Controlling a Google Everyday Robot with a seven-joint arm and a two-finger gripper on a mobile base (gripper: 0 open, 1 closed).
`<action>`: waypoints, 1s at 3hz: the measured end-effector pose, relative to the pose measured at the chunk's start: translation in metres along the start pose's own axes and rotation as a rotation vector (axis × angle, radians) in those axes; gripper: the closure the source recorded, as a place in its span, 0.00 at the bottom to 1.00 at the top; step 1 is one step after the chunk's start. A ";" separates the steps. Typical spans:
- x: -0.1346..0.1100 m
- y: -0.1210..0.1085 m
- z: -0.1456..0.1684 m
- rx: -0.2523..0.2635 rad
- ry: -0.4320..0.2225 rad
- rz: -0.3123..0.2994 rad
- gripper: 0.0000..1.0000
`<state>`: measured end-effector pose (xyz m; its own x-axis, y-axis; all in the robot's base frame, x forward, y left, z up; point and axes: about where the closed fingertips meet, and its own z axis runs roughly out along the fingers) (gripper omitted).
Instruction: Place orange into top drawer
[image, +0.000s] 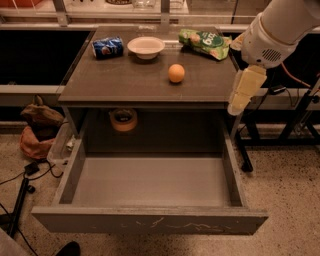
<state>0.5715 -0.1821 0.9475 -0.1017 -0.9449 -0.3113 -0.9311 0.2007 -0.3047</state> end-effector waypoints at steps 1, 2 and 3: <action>0.000 0.000 0.000 0.000 0.000 0.000 0.00; -0.005 -0.004 0.006 0.000 -0.016 -0.021 0.00; -0.022 -0.034 0.032 0.000 -0.047 -0.081 0.00</action>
Offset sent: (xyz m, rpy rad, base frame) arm 0.0146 0.0100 -0.0060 0.0181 -0.0176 0.0518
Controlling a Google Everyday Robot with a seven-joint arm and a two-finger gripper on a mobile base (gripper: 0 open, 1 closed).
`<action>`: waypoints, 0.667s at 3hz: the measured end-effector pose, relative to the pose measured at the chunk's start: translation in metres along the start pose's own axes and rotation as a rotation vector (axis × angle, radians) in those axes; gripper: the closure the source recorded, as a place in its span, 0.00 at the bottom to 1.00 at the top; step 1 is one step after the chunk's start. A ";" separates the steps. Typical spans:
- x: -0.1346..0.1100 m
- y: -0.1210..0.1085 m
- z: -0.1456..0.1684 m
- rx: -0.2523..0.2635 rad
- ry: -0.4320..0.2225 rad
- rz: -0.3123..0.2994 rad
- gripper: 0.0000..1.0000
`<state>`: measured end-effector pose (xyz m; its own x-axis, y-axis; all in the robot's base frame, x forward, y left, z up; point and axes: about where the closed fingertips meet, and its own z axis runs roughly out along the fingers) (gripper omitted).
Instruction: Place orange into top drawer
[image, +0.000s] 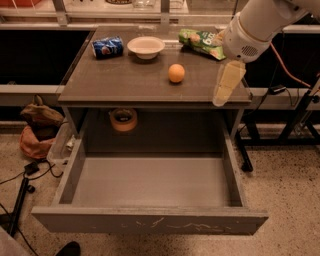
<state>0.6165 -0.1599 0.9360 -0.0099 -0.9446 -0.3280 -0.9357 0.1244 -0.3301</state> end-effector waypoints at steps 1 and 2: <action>-0.013 -0.040 0.031 -0.016 -0.020 -0.062 0.00; -0.021 -0.067 0.062 -0.052 -0.038 -0.098 0.00</action>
Offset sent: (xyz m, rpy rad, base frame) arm 0.1572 0.0386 -0.0295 0.0213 0.0419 0.1740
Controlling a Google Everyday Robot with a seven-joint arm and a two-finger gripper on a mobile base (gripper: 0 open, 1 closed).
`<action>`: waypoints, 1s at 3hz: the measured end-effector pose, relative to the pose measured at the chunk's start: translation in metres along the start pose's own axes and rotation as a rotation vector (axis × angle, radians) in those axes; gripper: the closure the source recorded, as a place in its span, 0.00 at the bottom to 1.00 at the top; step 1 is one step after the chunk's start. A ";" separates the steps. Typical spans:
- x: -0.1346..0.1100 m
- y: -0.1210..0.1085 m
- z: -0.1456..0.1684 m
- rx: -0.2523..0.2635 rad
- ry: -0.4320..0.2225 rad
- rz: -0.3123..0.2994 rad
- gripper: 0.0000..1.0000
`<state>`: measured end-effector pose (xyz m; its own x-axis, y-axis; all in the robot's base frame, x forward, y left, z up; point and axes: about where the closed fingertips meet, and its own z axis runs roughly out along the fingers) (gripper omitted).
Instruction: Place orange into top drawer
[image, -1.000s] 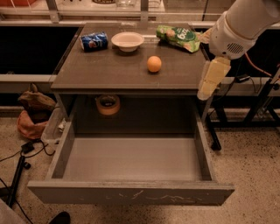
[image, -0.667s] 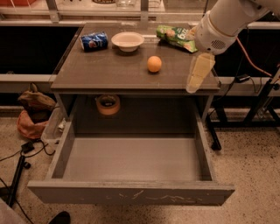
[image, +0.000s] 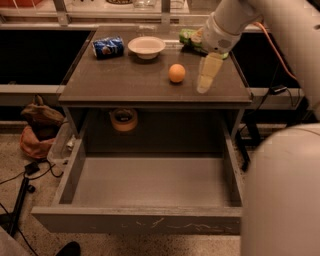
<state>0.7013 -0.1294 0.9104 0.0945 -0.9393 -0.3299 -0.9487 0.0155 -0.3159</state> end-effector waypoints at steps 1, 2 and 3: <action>0.013 -0.047 0.069 -0.040 -0.006 0.025 0.00; 0.013 -0.047 0.069 -0.040 -0.006 0.025 0.00; -0.002 -0.052 0.088 -0.050 -0.009 -0.009 0.00</action>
Offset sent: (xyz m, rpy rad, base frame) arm 0.1030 -0.0119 -0.0441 -0.0174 0.1366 -0.0055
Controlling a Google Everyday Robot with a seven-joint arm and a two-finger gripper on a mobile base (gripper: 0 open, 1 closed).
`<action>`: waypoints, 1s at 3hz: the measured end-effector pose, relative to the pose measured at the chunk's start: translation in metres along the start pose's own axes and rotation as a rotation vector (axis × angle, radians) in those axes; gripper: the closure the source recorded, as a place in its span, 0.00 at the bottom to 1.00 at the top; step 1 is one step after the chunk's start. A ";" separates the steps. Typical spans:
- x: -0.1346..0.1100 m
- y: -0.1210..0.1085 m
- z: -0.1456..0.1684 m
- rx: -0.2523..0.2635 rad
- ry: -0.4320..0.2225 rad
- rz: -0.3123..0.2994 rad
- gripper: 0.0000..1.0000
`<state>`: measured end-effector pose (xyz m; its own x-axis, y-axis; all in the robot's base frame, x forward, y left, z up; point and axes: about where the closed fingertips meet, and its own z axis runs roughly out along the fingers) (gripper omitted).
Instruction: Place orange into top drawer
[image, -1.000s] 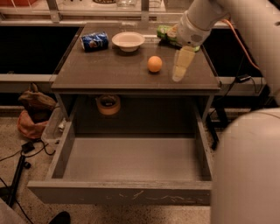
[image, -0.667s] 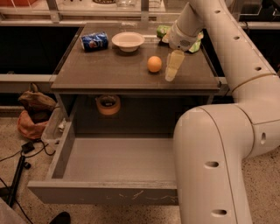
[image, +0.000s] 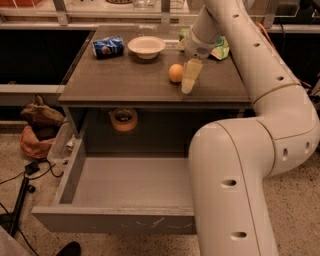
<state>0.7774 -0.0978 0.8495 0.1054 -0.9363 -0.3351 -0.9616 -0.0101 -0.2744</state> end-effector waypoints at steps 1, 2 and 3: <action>-0.014 -0.003 0.017 -0.022 0.009 -0.038 0.00; -0.015 -0.004 0.017 -0.022 0.009 -0.039 0.18; -0.015 -0.004 0.018 -0.021 0.009 -0.039 0.41</action>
Offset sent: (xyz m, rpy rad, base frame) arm 0.0054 0.0175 -0.0085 -0.0185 0.0066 0.0349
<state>0.7840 -0.0774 0.8397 0.1404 -0.9382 -0.3164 -0.9620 -0.0538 -0.2675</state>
